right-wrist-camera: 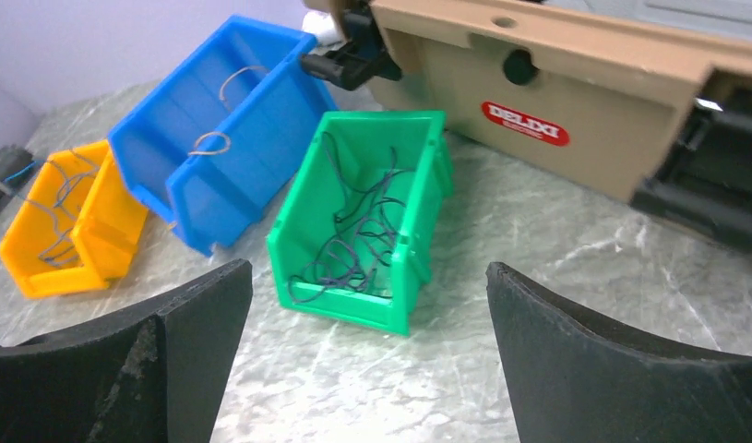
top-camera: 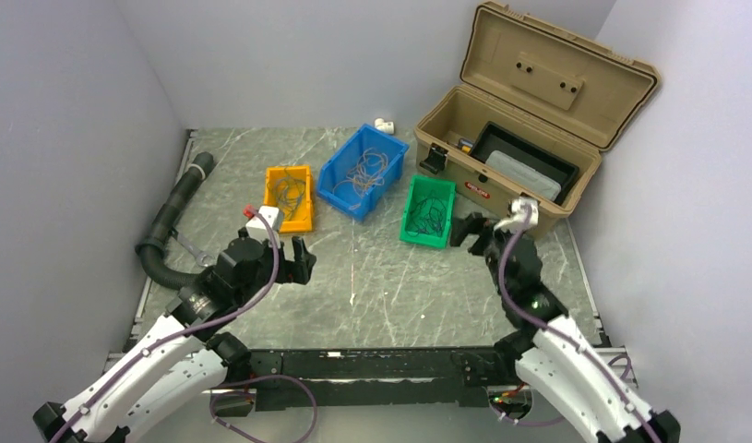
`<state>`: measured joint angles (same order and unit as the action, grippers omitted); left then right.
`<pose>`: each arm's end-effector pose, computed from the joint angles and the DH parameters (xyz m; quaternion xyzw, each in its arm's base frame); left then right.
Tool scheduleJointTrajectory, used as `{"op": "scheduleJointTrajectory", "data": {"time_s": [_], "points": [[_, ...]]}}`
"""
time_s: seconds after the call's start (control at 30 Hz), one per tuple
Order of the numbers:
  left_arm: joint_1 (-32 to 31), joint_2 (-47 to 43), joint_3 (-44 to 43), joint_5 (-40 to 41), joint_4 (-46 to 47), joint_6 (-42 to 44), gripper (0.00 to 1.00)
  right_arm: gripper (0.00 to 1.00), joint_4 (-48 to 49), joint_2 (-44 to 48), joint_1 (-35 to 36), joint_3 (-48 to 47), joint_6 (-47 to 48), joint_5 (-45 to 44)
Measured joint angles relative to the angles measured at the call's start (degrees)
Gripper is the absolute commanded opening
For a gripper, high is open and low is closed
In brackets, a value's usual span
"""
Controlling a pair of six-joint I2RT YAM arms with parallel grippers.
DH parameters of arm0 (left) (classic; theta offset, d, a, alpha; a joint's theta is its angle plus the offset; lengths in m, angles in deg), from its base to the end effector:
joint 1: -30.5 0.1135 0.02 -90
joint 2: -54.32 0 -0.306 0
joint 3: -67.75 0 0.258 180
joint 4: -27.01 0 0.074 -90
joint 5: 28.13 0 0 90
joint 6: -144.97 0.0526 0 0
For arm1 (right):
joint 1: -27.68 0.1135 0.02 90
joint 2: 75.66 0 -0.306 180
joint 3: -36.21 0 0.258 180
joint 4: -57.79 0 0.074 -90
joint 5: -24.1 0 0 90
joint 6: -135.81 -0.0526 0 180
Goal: Untangle the cables
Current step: Reset both arms
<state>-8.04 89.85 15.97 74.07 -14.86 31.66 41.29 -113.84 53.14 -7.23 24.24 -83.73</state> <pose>0.1100 -0.0734 0.3093 0.0554 0.8416 -0.1951 0.5006 0.1496 0.0534 0.3021 0.0723 0.7665 0.1402 0.6225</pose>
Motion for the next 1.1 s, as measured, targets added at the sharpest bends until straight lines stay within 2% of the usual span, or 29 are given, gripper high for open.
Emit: {"op": "scheduleJointTrajectory", "data": {"time_s": [0.1,0.17,0.27,0.37,0.5,0.63,0.73,0.87,1.03,1.1], "points": [[0.0,-2.4,5.49,1.95,2.27,-1.49,0.99,1.0,8.72,10.14,-0.02,13.27,1.2,-2.82],[0.0,-4.24,9.55,5.11,4.66,-2.4,0.99,1.0,11.15,14.14,-0.02,18.78,2.32,-4.79],[0.0,-5.09,15.15,11.17,9.35,-2.86,0.99,1.0,13.29,16.37,-0.04,22.8,5.14,-9.31],[0.0,-1.9,19.91,18.18,15.76,-1.66,0.99,1.0,16.85,14.38,-0.04,23.37,8.11,-14.86],[0.2,1.57,24.24,22.67,24.2,2.19,0.99,0.96,26.08,8.2,-0.17,24.37,14.23,-18.84],[2.16,1.09,26.25,23.61,34.03,9.22,0.99,0.94,39.93,-3.1,-2.05,27.06,19.23,-19.58],[7.32,2.32,26.21,23.58,39.56,13.7,0.99,0.93,51.84,-16.09,-5.57,28.3,21.03,-19.67],[16.02,5.4,27.12,21.57,47.43,19.1,0.99,0.92,63.8,-28.96,-9.01,29.11,21.94,-19.08],[25.29,13.11,34.29,15.8,63.82,23.87,0.99,0.86,75.47,-38.01,-12.96,29.11,23.65,-15.85],[27.32,17.4,34.49,13.57,65.05,25.4,0.99,0.9,80.83,-41.79,-15.74,29.11,23.34,-13.57]]}}
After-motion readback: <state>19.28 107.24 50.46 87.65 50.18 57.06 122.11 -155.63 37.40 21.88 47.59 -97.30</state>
